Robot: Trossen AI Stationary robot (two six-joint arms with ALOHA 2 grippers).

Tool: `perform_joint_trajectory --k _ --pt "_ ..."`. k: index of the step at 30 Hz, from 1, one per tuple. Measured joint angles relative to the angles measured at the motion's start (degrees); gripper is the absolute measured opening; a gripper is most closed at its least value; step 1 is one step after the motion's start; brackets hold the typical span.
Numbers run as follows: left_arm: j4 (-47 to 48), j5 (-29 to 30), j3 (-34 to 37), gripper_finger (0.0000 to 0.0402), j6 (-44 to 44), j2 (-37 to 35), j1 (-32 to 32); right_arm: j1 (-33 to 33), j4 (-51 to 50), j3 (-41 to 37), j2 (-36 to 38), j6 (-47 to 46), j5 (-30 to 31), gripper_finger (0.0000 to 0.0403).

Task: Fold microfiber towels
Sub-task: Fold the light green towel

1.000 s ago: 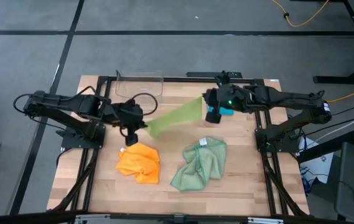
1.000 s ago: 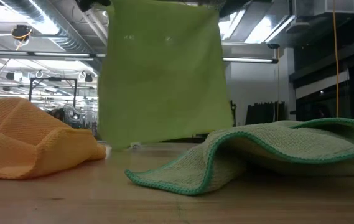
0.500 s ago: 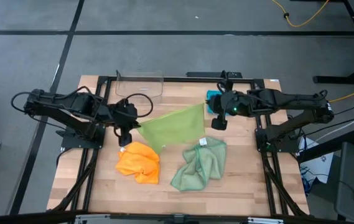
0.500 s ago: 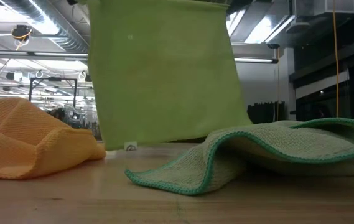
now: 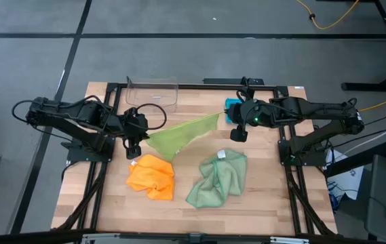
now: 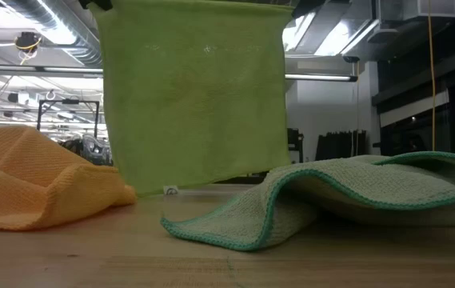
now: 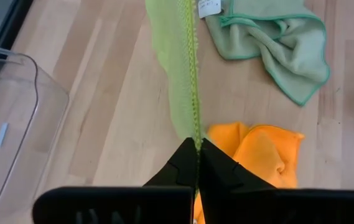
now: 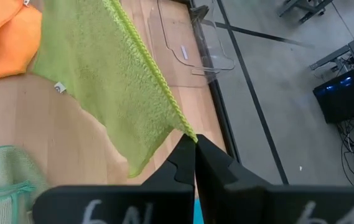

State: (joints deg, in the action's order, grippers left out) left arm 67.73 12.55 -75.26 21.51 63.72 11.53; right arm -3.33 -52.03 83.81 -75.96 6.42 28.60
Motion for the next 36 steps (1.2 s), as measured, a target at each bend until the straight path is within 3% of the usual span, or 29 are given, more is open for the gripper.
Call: perform_joint_trajectory --k 6,15,21,29,36 --pt "-0.75 1.51 0.0 0.001 -0.64 0.0 0.0 0.02 -0.31 -0.02 0.0 0.0 0.42 0.0001" --pt "-0.63 2.44 0.0 0.0093 0.74 0.0 0.04 0.04 -0.39 -0.07 0.0 0.0 0.64 0.0" --pt "-3.54 3.43 0.97 0.0116 0.74 -0.04 0.02 0.04 -0.25 -0.07 0.0 -0.17 0.39 0.0" --pt "-35.73 2.36 15.45 0.0118 -5.39 3.05 -0.55 0.04 2.35 -0.07 0.0 0.09 0.26 0.0001" --pt "-63.61 -2.49 25.33 0.0118 -9.1 14.46 -0.08 0.04 11.29 -0.07 0.0 4.91 1.11 0.0001"
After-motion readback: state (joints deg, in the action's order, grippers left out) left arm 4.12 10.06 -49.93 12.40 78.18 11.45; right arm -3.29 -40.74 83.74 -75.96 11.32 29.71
